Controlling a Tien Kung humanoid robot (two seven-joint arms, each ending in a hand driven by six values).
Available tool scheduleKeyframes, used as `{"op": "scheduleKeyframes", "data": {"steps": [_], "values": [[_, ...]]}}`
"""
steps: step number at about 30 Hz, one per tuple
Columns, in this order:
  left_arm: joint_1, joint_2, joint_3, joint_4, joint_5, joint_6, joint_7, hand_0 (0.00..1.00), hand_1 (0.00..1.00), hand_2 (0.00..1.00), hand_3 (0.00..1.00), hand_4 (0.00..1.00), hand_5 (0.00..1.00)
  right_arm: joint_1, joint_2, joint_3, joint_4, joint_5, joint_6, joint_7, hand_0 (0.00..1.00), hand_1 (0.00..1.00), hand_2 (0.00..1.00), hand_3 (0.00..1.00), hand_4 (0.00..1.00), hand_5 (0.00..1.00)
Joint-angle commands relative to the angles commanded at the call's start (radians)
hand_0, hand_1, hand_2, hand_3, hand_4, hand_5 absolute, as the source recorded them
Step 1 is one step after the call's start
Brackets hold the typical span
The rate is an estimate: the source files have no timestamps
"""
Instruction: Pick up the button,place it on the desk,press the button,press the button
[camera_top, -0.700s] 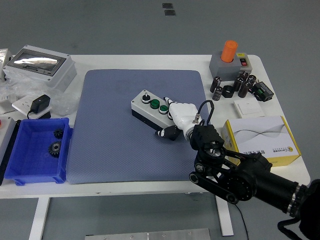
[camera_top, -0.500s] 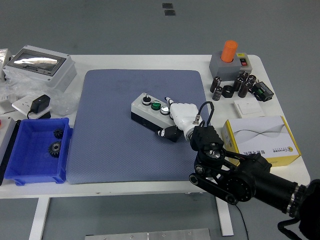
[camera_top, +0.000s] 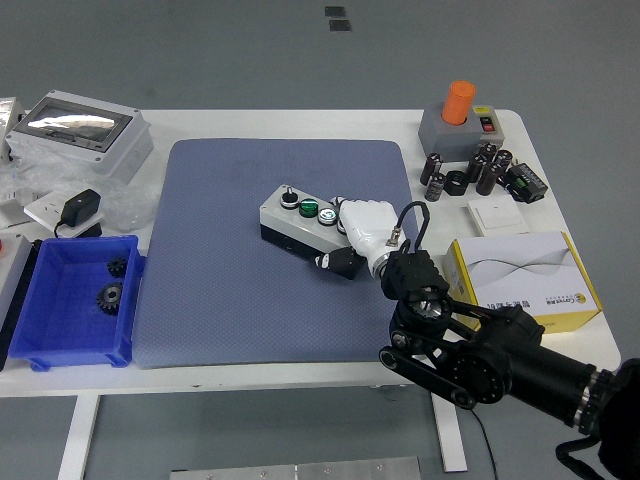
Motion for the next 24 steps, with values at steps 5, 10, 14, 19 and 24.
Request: {"op": "scheduleKeyframes", "data": {"steps": [5,10,14,19,24], "values": [[0.001,0.0,-0.001,0.0,0.001,0.007,-0.008,0.708,0.691,0.689,0.819,0.704,0.849,-0.001,0.0,0.005,0.001,-0.011,-0.03,0.015,0.039,0.235,0.362,0.425,0.224,0.002],[0.0,-0.001,-0.002,-0.001,0.002,0.016,-0.018,0.708,0.691,0.689,0.819,0.704,0.849,-0.002,-0.006,0.01,0.009,0.003,-0.076,0.059,0.039,0.235,0.362,0.425,0.224,0.002],[0.0,-0.002,-0.002,-0.001,0.002,0.02,-0.022,0.708,0.691,0.689,0.818,0.709,0.851,-0.004,-0.019,0.014,0.027,0.046,-0.121,0.133,0.044,0.25,0.381,0.418,0.238,0.002],[0.003,-0.003,0.0,-0.002,0.001,0.027,-0.021,0.708,0.691,0.687,0.815,0.715,0.855,0.001,-0.073,0.03,0.104,0.122,-0.125,0.269,0.046,0.249,0.389,0.401,0.201,0.002],[0.002,-0.004,-0.001,-0.004,0.002,0.028,-0.019,0.708,0.69,0.688,0.813,0.721,0.86,0.025,-0.121,-0.048,0.166,0.111,-0.078,0.42,0.053,0.253,0.397,0.38,0.123,0.002]]}}
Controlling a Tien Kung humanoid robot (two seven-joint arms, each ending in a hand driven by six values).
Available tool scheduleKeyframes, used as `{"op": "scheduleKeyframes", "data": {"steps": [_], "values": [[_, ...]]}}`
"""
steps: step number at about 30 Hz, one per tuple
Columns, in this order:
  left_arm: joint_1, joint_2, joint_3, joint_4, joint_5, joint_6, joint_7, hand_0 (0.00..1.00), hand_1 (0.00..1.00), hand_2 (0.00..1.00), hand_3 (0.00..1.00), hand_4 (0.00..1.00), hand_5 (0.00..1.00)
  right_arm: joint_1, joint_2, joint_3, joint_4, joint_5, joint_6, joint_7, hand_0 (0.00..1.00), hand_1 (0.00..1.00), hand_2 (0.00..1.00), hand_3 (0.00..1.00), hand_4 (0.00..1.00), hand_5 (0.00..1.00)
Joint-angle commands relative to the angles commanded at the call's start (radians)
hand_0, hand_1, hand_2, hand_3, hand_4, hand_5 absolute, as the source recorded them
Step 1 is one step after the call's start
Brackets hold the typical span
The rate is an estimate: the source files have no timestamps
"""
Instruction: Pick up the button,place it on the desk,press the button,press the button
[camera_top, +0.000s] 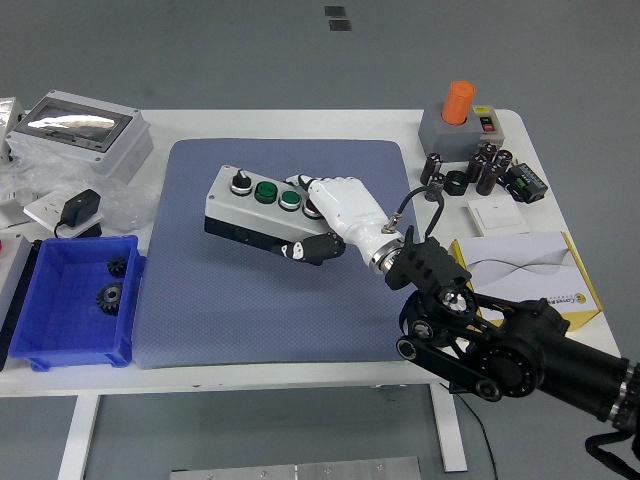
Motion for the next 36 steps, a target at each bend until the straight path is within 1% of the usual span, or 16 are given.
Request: {"op": "scheduleKeyframes", "data": {"steps": [4,5,6,10,12,17,22,28,29,34,35,36], "values": [[-0.004,-0.001,-0.003,0.001,0.005,-0.001,-0.003,0.708,0.69,0.688,0.813,0.721,0.86,0.013,0.002,-0.059,-0.033,-0.048,0.0,0.078,0.053,0.253,0.397,0.38,0.123,0.002],[-0.004,-0.002,-0.003,0.001,0.005,-0.001,-0.004,0.707,0.69,0.687,0.812,0.723,0.86,0.015,0.004,-0.064,-0.041,-0.059,-0.004,0.092,0.101,0.271,0.4,0.365,0.088,0.002],[-0.004,-0.002,-0.003,0.001,0.006,-0.001,-0.003,0.707,0.69,0.687,0.812,0.723,0.86,0.017,0.007,-0.068,-0.049,-0.07,-0.009,0.107,0.101,0.271,0.4,0.365,0.088,0.002],[-0.003,-0.002,-0.004,0.0,0.007,-0.002,-0.002,0.707,0.69,0.687,0.812,0.723,0.86,0.021,0.015,-0.076,-0.073,-0.098,-0.019,0.13,0.101,0.271,0.4,0.365,0.088,0.002],[-0.003,-0.002,-0.004,0.0,0.007,-0.003,-0.003,0.706,0.688,0.684,0.811,0.726,0.859,0.021,0.019,-0.077,-0.089,-0.103,-0.022,0.134,0.112,0.266,0.397,0.383,0.103,0.002],[-0.002,-0.002,-0.004,0.0,0.008,-0.004,-0.005,0.705,0.689,0.684,0.811,0.726,0.859,0.013,0.029,-0.082,-0.121,-0.083,-0.024,0.122,0.12,0.272,0.394,0.373,0.104,0.002],[-0.002,-0.002,-0.005,0.002,0.008,-0.007,-0.009,0.705,0.689,0.684,0.811,0.726,0.859,0.002,0.035,-0.084,-0.13,-0.072,-0.013,0.086,0.12,0.272,0.394,0.373,0.104,0.002],[-0.003,-0.001,-0.005,0.004,0.008,-0.009,-0.013,0.704,0.688,0.683,0.809,0.727,0.862,-0.006,0.038,-0.076,-0.136,-0.08,0.001,0.063,0.13,0.278,0.392,0.372,0.099,0.002],[-0.003,-0.001,-0.005,0.004,0.009,-0.01,-0.014,0.704,0.686,0.683,0.809,0.727,0.86,-0.007,0.038,-0.073,-0.137,-0.082,0.008,0.058,0.136,0.288,0.391,0.372,0.124,0.002],[-0.004,-0.002,-0.005,0.006,0.008,-0.014,-0.016,0.704,0.686,0.683,0.809,0.727,0.86,-0.013,0.039,-0.062,-0.14,-0.087,0.039,0.043,0.136,0.288,0.391,0.372,0.124,0.002],[-0.003,-0.002,-0.004,0.006,0.008,-0.014,-0.016,0.704,0.685,0.683,0.808,0.73,0.86,-0.014,0.039,-0.061,-0.14,-0.088,0.044,0.041,0.165,0.327,0.427,0.379,0.18,0.002],[-0.003,-0.001,-0.004,0.006,0.008,-0.015,-0.016,0.704,0.685,0.683,0.808,0.73,0.86,-0.014,0.039,-0.059,-0.14,-0.09,0.048,0.039,0.165,0.327,0.427,0.379,0.18,0.002]]}}
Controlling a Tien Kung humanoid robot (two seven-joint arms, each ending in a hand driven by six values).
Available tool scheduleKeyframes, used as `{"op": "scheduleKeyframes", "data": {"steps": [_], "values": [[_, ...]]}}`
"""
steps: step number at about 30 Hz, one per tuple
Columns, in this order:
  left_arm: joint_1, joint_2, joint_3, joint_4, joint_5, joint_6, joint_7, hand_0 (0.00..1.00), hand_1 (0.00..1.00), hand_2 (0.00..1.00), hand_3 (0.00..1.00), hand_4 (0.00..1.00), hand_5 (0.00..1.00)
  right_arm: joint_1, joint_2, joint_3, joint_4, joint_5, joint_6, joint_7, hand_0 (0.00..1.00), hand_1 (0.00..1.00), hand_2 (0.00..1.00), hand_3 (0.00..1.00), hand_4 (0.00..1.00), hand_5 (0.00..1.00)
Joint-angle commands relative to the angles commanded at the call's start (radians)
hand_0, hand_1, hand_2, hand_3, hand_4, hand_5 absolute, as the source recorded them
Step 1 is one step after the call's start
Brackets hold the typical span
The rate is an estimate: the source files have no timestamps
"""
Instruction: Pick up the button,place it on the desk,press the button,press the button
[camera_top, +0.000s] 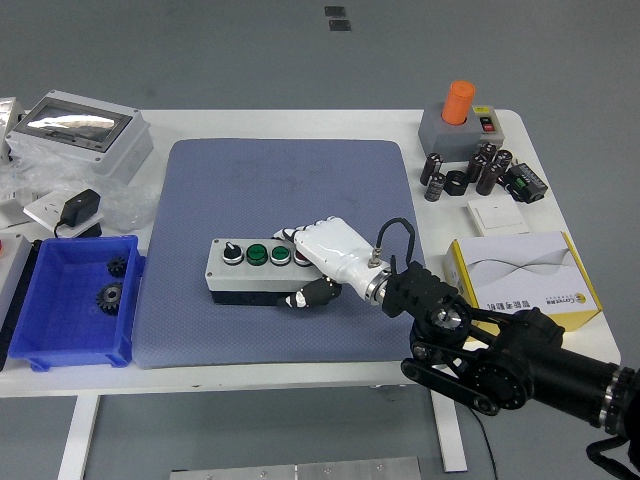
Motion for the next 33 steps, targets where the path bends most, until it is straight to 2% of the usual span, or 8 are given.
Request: {"op": "scheduleKeyframes", "data": {"steps": [4,5,10,11,16,22,23,33], "values": [[0.0,0.001,0.0,0.0,0.0,-0.001,-0.001,0.704,0.685,0.683,0.808,0.73,0.86,-0.002,0.0,0.003,0.003,-0.004,0.012,-0.006,0.165,0.327,0.427,0.379,0.18,0.002],[0.0,0.001,0.0,0.0,0.0,-0.001,-0.001,0.703,0.684,0.681,0.807,0.728,0.856,-0.002,0.0,0.004,0.003,-0.005,0.014,-0.008,0.423,0.582,0.608,0.607,0.342,0.002],[0.0,0.0,-0.001,0.001,0.002,-0.003,-0.002,0.703,0.684,0.681,0.807,0.728,0.856,-0.002,0.0,0.007,0.005,-0.011,0.018,-0.013,0.423,0.582,0.608,0.607,0.342,0.002],[0.0,0.001,-0.001,0.001,0.002,-0.003,-0.003,0.702,0.683,0.681,0.804,0.728,0.855,-0.002,-0.001,0.008,0.006,-0.013,0.019,-0.013,0.697,0.699,0.697,0.697,0.427,0.075],[0.0,0.001,-0.003,0.001,0.003,-0.005,-0.006,0.702,0.683,0.681,0.804,0.728,0.855,-0.002,-0.002,0.013,0.012,-0.021,0.027,-0.014,0.697,0.699,0.697,0.697,0.427,0.075],[0.002,0.001,-0.006,0.001,0.006,-0.007,-0.011,0.702,0.684,0.68,0.802,0.728,0.852,-0.004,-0.009,0.02,0.023,-0.029,0.034,-0.015,0.737,0.73,0.749,0.749,0.53,0.085],[0.003,0.002,-0.006,0.0,0.006,-0.008,-0.012,0.702,0.684,0.68,0.802,0.728,0.852,-0.004,-0.01,0.021,0.026,-0.03,0.035,-0.015,0.747,0.754,0.796,0.857,0.655,0.127],[0.003,0.002,-0.008,-0.001,0.007,-0.014,-0.01,0.702,0.682,0.68,0.8,0.729,0.852,-0.005,-0.02,0.025,0.035,-0.02,0.044,-0.014,0.753,0.752,0.813,0.899,0.772,0.2]]}}
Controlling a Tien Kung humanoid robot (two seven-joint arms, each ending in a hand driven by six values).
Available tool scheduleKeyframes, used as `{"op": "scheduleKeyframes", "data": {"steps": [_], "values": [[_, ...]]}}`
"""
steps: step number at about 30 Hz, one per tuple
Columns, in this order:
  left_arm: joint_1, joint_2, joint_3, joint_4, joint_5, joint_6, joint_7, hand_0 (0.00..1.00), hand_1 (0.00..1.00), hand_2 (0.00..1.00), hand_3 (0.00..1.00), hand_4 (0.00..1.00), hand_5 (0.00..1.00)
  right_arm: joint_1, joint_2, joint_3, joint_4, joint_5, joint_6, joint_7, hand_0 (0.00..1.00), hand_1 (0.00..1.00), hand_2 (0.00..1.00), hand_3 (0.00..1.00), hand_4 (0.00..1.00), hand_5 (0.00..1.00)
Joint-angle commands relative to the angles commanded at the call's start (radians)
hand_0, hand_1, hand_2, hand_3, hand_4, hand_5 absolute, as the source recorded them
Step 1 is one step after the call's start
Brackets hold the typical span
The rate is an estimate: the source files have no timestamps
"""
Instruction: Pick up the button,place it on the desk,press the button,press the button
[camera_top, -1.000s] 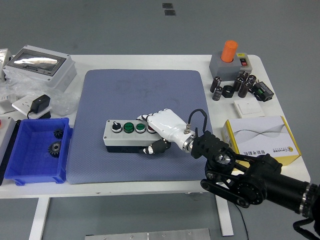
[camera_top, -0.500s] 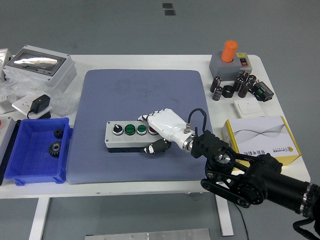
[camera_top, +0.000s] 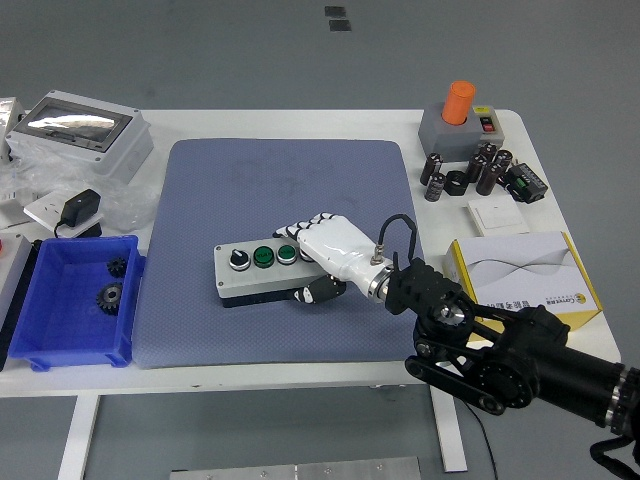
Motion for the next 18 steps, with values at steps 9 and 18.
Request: {"op": "scheduleKeyframes", "data": {"steps": [9,18], "values": [[0.002,0.0,0.001,0.0,-0.002,-0.001,0.001,0.702,0.682,0.678,0.8,0.73,0.844,-0.004,-0.014,0.003,0.013,0.035,0.014,-0.01,0.754,0.757,0.844,0.952,0.898,0.326],[0.004,0.002,0.003,0.001,-0.005,-0.001,-0.001,0.7,0.682,0.676,0.799,0.722,0.836,-0.005,-0.077,0.005,0.071,0.111,0.016,-0.005,0.75,0.755,0.845,0.954,0.915,0.357]]}}
